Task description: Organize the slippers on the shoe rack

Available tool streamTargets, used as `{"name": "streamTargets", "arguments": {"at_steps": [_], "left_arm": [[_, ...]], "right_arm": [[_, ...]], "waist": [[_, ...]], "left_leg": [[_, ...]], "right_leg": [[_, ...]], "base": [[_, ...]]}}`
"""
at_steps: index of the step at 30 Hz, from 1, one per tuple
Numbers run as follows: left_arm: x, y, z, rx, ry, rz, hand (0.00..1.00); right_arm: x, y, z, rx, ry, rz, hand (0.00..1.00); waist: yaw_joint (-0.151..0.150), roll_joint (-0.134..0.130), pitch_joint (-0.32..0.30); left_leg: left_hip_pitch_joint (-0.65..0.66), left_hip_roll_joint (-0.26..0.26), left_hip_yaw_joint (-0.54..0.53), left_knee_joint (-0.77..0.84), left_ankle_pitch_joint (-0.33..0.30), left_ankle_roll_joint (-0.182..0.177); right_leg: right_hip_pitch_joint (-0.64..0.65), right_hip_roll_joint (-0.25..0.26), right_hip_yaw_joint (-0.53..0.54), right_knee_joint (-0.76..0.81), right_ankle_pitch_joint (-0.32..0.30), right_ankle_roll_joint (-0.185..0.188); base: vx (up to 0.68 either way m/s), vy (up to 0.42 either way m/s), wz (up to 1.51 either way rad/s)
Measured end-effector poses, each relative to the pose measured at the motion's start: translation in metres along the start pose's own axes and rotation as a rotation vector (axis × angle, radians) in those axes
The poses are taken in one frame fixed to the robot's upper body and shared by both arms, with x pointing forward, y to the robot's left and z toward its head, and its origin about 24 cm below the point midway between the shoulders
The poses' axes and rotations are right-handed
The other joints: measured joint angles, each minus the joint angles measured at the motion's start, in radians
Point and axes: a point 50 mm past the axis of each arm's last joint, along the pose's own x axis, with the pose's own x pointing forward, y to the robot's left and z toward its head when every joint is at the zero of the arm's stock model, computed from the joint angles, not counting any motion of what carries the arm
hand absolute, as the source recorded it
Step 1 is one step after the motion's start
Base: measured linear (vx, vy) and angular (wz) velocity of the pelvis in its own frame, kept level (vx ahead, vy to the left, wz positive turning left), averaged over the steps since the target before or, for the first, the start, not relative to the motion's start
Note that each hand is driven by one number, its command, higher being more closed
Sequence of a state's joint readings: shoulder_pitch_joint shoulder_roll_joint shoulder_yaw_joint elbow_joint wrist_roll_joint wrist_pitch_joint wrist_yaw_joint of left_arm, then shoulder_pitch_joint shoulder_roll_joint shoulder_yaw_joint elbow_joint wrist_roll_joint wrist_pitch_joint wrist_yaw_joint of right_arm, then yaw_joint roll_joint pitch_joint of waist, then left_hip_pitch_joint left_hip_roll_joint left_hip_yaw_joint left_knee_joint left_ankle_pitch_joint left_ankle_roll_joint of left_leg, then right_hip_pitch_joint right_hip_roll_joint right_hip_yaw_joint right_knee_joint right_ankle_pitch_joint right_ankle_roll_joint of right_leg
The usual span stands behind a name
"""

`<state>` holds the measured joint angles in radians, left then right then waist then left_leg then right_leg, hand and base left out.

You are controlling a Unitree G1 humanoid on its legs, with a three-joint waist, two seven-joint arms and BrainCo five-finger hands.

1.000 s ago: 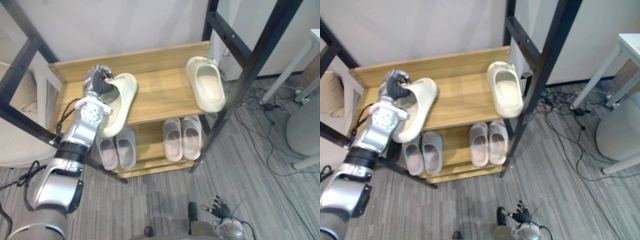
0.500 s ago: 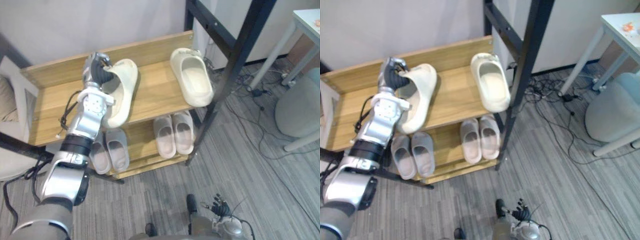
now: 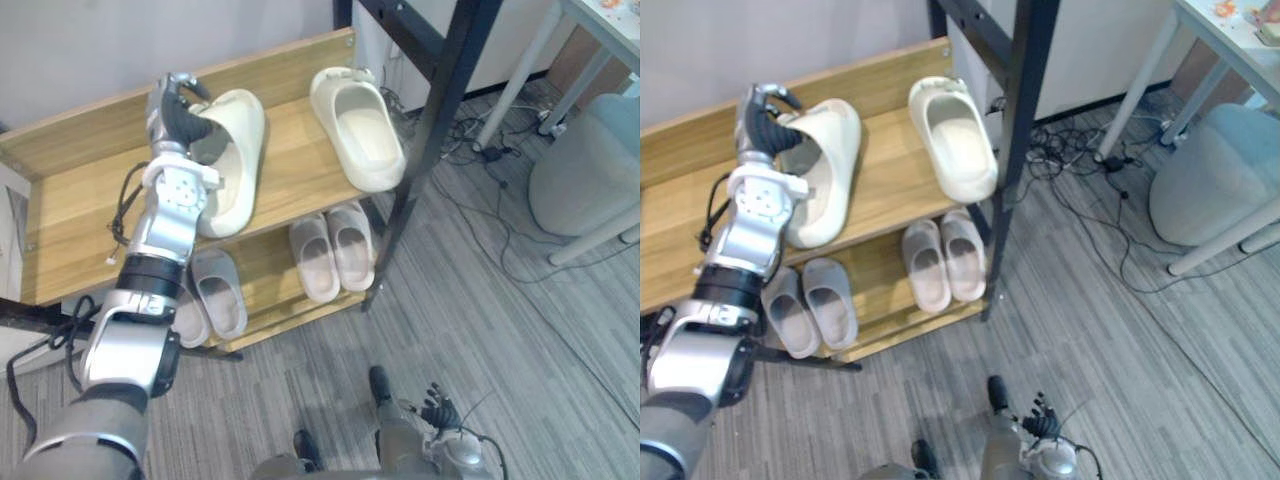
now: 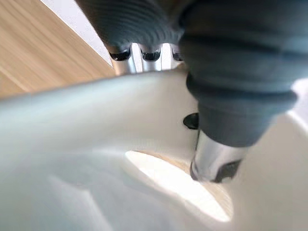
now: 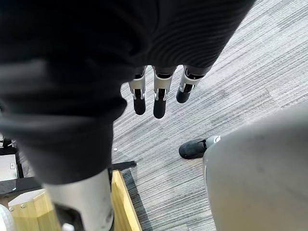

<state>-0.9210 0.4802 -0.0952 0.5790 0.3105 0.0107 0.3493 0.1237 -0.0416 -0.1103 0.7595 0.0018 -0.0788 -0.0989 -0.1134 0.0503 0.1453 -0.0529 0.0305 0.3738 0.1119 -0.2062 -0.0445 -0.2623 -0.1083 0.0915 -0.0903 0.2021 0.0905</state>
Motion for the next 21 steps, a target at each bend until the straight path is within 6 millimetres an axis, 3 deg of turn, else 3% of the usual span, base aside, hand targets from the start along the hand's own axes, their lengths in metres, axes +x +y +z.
{"name": "streamTargets", "arguments": {"at_steps": [21], "left_arm": [[-0.012, -0.036, 0.012, -0.186, 0.036, -0.074, 0.0]], "right_arm": [[0.001, 0.0, -0.001, -0.002, 0.01, 0.001, 0.0]], "waist": [[-0.022, 0.004, -0.003]], "left_leg": [[0.059, -0.005, -0.091, -0.026, 0.002, 0.003]], "right_leg": [[0.087, -0.004, -0.114, -0.007, -0.022, -0.007]], "base": [[0.02, -0.016, 0.09]]}}
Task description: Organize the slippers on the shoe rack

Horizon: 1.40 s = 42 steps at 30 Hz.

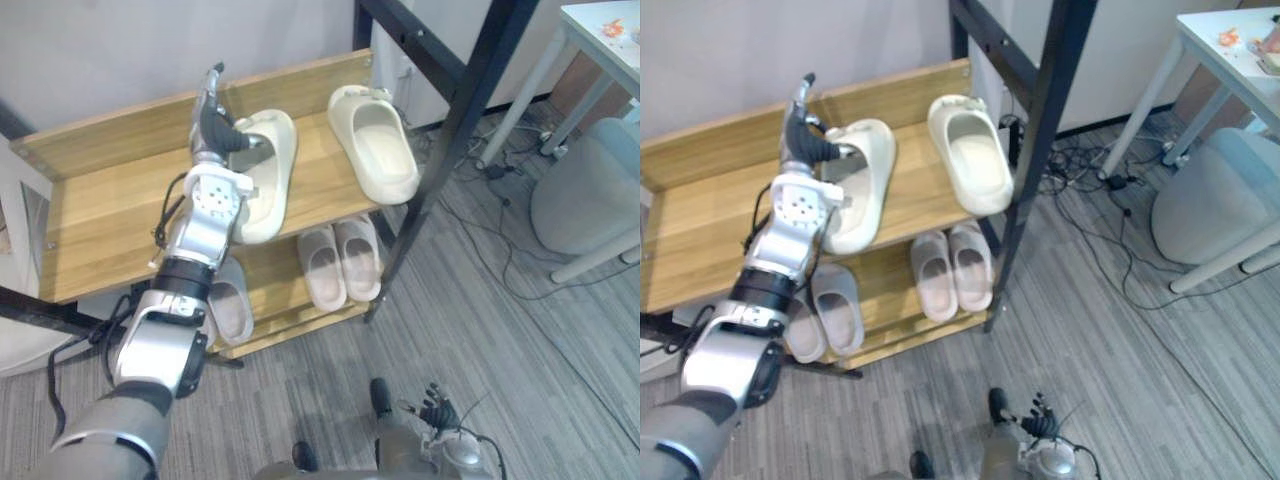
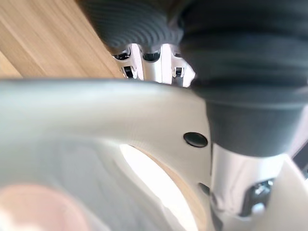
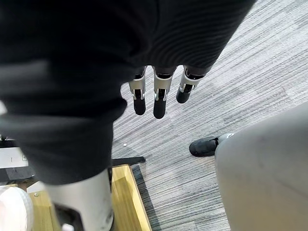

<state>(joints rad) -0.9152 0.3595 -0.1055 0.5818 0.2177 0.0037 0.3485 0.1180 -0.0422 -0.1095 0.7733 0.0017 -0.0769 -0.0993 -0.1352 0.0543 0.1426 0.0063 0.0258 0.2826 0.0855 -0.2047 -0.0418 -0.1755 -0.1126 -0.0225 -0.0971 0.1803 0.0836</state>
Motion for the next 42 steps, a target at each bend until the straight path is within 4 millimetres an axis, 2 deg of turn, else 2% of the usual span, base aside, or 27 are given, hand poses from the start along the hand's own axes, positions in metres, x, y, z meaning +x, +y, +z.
{"name": "streamTargets", "arguments": {"at_steps": [6, 13, 20, 32, 38, 42], "left_arm": [[-0.016, -0.003, 0.0, -0.102, -0.027, -0.008, 0.0], [-0.036, -0.006, -0.014, -0.289, 0.027, 0.007, 0.0], [-0.044, -0.013, -0.021, -0.316, 0.066, -0.007, 0.0], [-0.041, -0.025, -0.02, -0.217, 0.058, -0.059, 0.0], [-0.034, -0.035, -0.01, -0.081, 0.011, -0.099, 0.0], [-0.031, -0.042, -0.003, -0.057, -0.008, -0.12, 0.0]], "right_arm": [[0.003, 0.001, 0.0, -0.005, 0.019, 0.003, 0.0], [0.002, -0.002, -0.003, -0.011, 0.034, -0.002, 0.0], [0.003, -0.003, -0.005, -0.017, 0.046, -0.01, 0.0], [0.004, -0.003, -0.005, -0.024, 0.051, -0.019, 0.0], [0.004, -0.004, -0.005, -0.024, 0.05, -0.02, 0.0], [0.004, -0.004, -0.005, -0.023, 0.049, -0.02, 0.0]], "waist": [[-0.002, 0.006, -0.002], [0.009, 0.02, -0.01], [0.016, 0.024, -0.013], [0.015, 0.024, -0.013], [0.015, 0.023, -0.014], [0.013, 0.024, -0.014]], "left_leg": [[0.007, 0.002, -0.048, 0.0, 0.0, 0.0], [0.015, 0.009, -0.082, 0.002, 0.001, 0.0], [0.028, 0.017, -0.111, 0.0, 0.008, -0.005], [0.029, 0.021, -0.128, -0.022, 0.031, -0.017], [0.032, 0.02, -0.132, -0.038, 0.044, -0.02], [0.033, 0.02, -0.131, -0.041, 0.044, -0.02]], "right_leg": [[0.02, 0.0, -0.035, -0.001, 0.0, -0.001], [0.045, 0.001, -0.081, -0.001, -0.006, -0.01], [0.073, 0.004, -0.118, -0.001, -0.016, -0.018], [0.073, 0.006, -0.135, -0.001, -0.023, -0.022], [0.071, 0.006, -0.136, -0.001, -0.023, -0.022], [0.07, 0.006, -0.135, -0.001, -0.023, -0.022]], "base": [[0.02, -0.022, 0.1], [0.0, -0.029, 0.13], [-0.01, -0.037, 0.12], [-0.01, -0.023, 0.04], [-0.01, -0.009, 0.02], [0.0, 0.0, 0.0]]}}
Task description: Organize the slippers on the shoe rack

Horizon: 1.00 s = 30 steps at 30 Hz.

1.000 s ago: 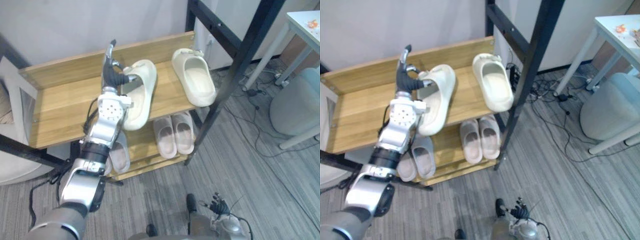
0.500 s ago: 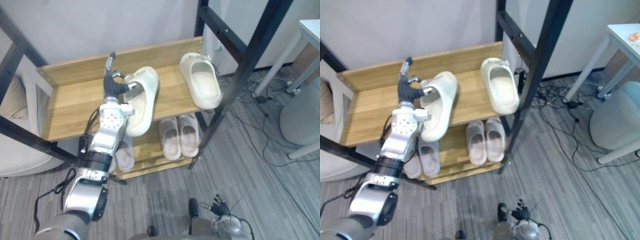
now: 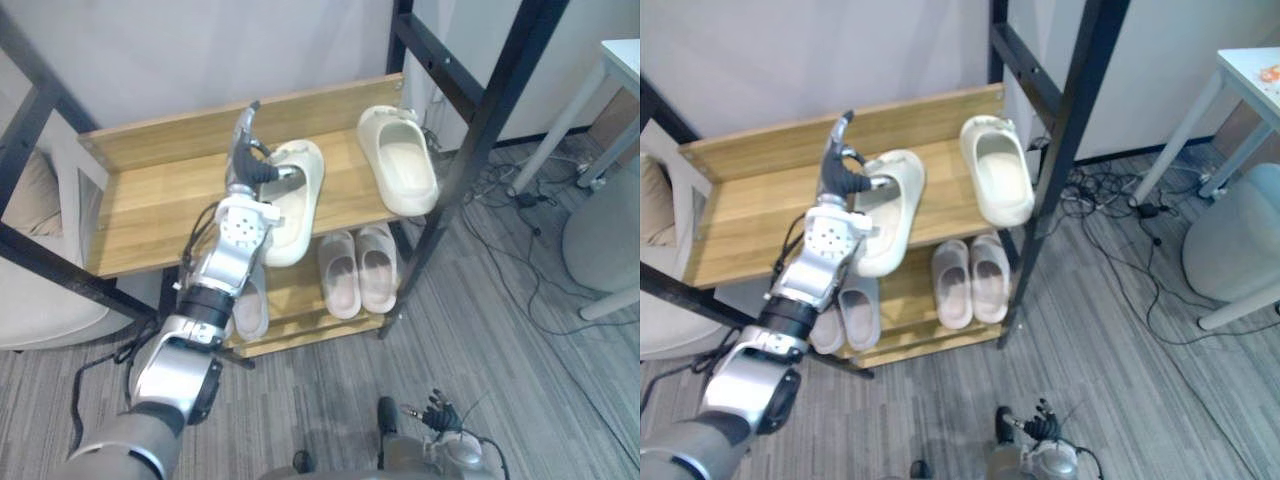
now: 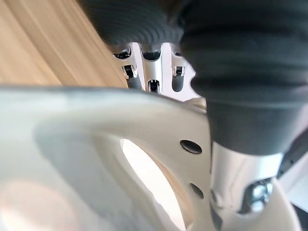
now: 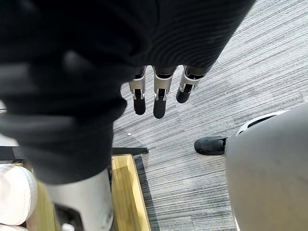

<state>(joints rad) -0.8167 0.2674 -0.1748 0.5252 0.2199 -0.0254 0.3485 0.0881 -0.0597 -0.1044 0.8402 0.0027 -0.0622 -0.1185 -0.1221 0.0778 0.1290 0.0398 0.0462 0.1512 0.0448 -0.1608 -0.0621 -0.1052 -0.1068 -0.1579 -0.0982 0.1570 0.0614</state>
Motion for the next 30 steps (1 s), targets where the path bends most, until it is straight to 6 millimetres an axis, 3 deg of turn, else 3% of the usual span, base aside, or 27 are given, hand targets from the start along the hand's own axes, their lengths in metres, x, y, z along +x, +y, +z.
{"name": "streamTargets", "arguments": {"at_steps": [7, 17, 30], "left_arm": [[0.002, -0.004, 0.006, 0.038, -0.023, -0.008, 0.0], [0.003, -0.003, 0.014, 0.242, -0.088, 0.042, 0.0], [-0.013, 0.001, 0.02, 0.196, -0.112, 0.165, 0.0]], "right_arm": [[0.0, 0.0, 0.0, 0.001, -0.004, 0.0, 0.0], [0.0, 0.0, 0.001, 0.003, -0.011, -0.001, 0.0], [-0.004, 0.0, 0.0, -0.005, -0.037, -0.004, 0.0]], "waist": [[-0.001, 0.0, 0.0], [-0.006, 0.0, 0.0], [0.009, -0.003, -0.002]], "left_leg": [[0.005, -0.001, 0.003, -0.008, 0.0, 0.0], [0.005, 0.0, 0.003, -0.007, 0.002, -0.001], [-0.002, 0.005, 0.002, -0.001, 0.003, 0.0]], "right_leg": [[0.0, 0.0, 0.002, 0.0, 0.0, 0.0], [0.0, 0.0, 0.002, 0.0, 0.0, 0.0], [0.0, -0.003, 0.007, 0.003, 0.001, 0.001]], "base": [[0.0, 0.0, 0.0], [0.0, 0.0, 0.0], [0.0, 0.0, 0.01]]}}
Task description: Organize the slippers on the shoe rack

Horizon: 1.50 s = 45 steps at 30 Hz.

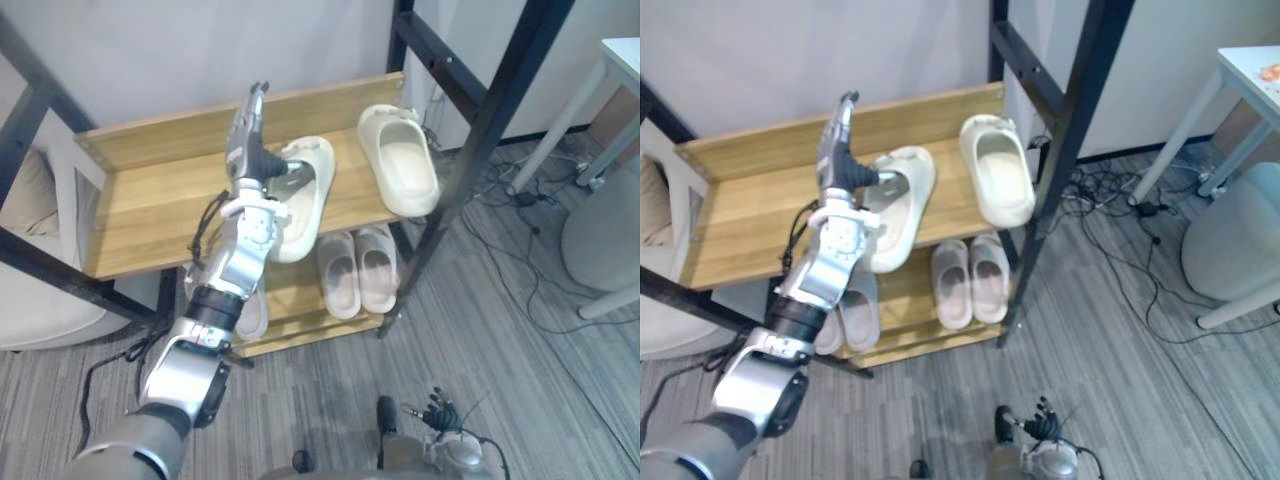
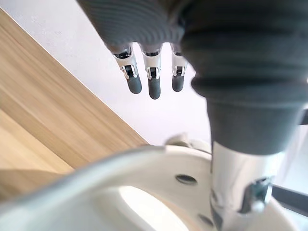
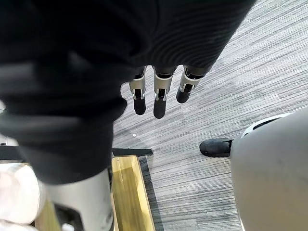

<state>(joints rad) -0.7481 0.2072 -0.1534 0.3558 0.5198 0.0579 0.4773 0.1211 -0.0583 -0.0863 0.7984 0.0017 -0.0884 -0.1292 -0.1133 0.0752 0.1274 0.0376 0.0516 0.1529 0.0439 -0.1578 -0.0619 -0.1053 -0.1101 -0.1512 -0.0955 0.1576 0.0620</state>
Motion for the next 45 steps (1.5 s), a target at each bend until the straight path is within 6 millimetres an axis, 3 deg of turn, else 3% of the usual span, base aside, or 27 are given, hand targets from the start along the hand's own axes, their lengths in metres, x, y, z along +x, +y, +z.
{"name": "streamTargets", "arguments": {"at_steps": [8, 14, 24, 34, 45], "left_arm": [[-0.023, 0.007, 0.004, -0.182, 0.024, 0.05, 0.0], [-0.04, 0.009, 0.002, -0.424, 0.098, 0.077, 0.0], [-0.094, -0.012, -0.02, -0.763, 0.307, -0.059, 0.0], [-0.121, -0.038, -0.028, -0.845, 0.41, -0.222, 0.0], [-0.12, -0.058, -0.012, -0.848, 0.351, -0.342, 0.0]], "right_arm": [[-0.004, 0.001, -0.008, -0.013, 0.021, 0.004, 0.0], [-0.008, -0.001, -0.017, -0.016, 0.05, -0.001, 0.0], [-0.01, 0.001, -0.025, -0.03, 0.096, 0.009, 0.0], [-0.007, 0.005, -0.025, -0.049, 0.116, 0.024, 0.0], [-0.005, 0.01, -0.025, -0.049, 0.133, 0.031, 0.0]], "waist": [[0.015, -0.011, -0.038], [0.05, -0.022, -0.062], [0.073, -0.038, -0.083], [0.073, -0.049, -0.087], [0.068, -0.068, -0.094]], "left_leg": [[-0.006, 0.0, 0.001, 0.009, 0.001, 0.0], [-0.018, 0.001, -0.009, 0.013, 0.008, -0.001], [-0.003, 0.002, -0.053, 0.004, 0.019, -0.002], [-0.001, 0.011, -0.083, -0.029, 0.042, -0.015], [-0.001, 0.01, -0.095, -0.03, 0.043, -0.016]], "right_leg": [[0.001, -0.001, 0.004, 0.002, 0.001, 0.0], [0.001, -0.003, -0.007, -0.002, 0.002, -0.001], [0.04, -0.008, -0.058, -0.003, 0.001, -0.002], [0.038, 0.0, -0.097, -0.003, -0.008, -0.007], [0.038, 0.001, -0.108, -0.003, -0.011, -0.008]], "base": [[0.0, 0.0, 0.0], [-0.02, -0.015, 0.06], [-0.02, -0.016, 0.13], [0.0, -0.022, 0.08], [0.02, -0.004, 0.03]]}}
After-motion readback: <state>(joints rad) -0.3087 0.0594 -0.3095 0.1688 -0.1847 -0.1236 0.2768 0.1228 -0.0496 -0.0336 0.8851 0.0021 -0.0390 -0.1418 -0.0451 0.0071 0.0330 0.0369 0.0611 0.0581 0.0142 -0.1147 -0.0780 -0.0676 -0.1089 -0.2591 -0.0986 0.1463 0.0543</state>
